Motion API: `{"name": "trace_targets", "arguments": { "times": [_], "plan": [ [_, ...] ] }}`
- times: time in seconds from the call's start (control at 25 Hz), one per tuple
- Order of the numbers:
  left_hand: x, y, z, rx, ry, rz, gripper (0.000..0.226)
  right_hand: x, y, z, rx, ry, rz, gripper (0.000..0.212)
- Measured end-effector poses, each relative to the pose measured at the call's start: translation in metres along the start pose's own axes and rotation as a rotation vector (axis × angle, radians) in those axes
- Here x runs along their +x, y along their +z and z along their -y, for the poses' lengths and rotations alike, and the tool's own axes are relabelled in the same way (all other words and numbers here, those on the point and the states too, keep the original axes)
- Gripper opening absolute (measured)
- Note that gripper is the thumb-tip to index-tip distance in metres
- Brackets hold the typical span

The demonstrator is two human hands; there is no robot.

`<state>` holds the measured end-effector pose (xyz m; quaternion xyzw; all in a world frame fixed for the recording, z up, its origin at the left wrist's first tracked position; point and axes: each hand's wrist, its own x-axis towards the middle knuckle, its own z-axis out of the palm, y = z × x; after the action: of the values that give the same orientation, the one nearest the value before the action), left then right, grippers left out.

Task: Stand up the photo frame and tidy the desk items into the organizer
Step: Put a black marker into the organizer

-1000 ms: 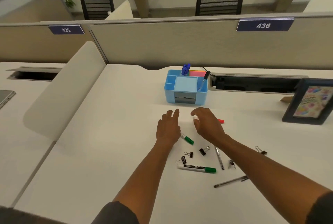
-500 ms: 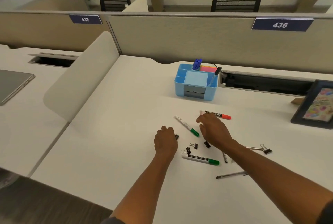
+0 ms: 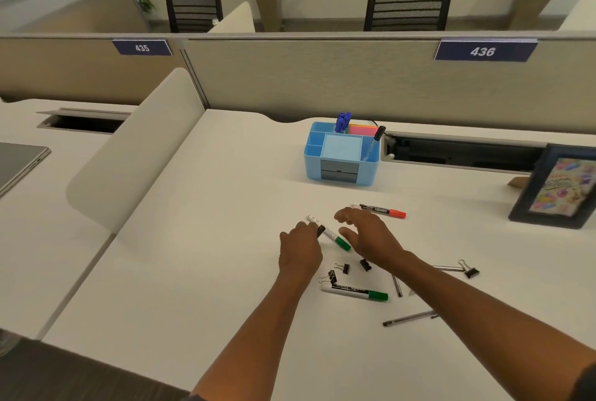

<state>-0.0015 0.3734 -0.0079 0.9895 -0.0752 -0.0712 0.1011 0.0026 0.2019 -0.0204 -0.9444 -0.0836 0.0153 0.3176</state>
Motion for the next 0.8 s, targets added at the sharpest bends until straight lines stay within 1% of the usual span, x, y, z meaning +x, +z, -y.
{"name": "trace_targets", "arguments": {
  "times": [0.08,0.16,0.24,0.32,0.4,0.56,0.64,0.72,0.8],
  "plan": [
    [0.011,-0.002,-0.01,-0.131,0.043,-0.03,0.03,0.006,-0.006,0.005,0.092,0.002,-0.033,0.032],
    [0.022,-0.005,-0.017,-0.43,0.019,-0.027,0.034,0.012,-0.014,0.008,0.162,0.02,-0.065,0.032],
    [0.033,-0.007,-0.019,-0.759,-0.01,0.036,0.038,0.019,-0.023,0.008,0.208,0.07,-0.08,0.03],
    [0.043,-0.01,-0.02,-0.892,0.005,0.094,0.039,0.024,-0.031,0.007,0.251,0.129,-0.078,0.026],
    [0.054,-0.014,-0.025,-0.934,0.036,0.135,0.039,0.029,-0.041,0.005,0.296,0.159,-0.095,0.022],
    [0.077,-0.026,-0.036,-0.925,0.097,0.205,0.038,0.04,-0.059,-0.001,0.361,0.159,-0.101,0.02],
    [0.089,-0.03,-0.043,-0.923,0.136,0.202,0.036,0.047,-0.067,-0.004,0.346,0.143,-0.098,0.018],
    [0.1,-0.035,-0.05,-0.908,0.163,0.129,0.033,0.056,-0.078,-0.007,0.339,0.124,-0.149,0.016],
    [0.111,-0.039,-0.053,-0.809,0.152,-0.025,0.03,0.069,-0.095,-0.01,0.335,0.111,-0.251,0.015]
  ]
}}
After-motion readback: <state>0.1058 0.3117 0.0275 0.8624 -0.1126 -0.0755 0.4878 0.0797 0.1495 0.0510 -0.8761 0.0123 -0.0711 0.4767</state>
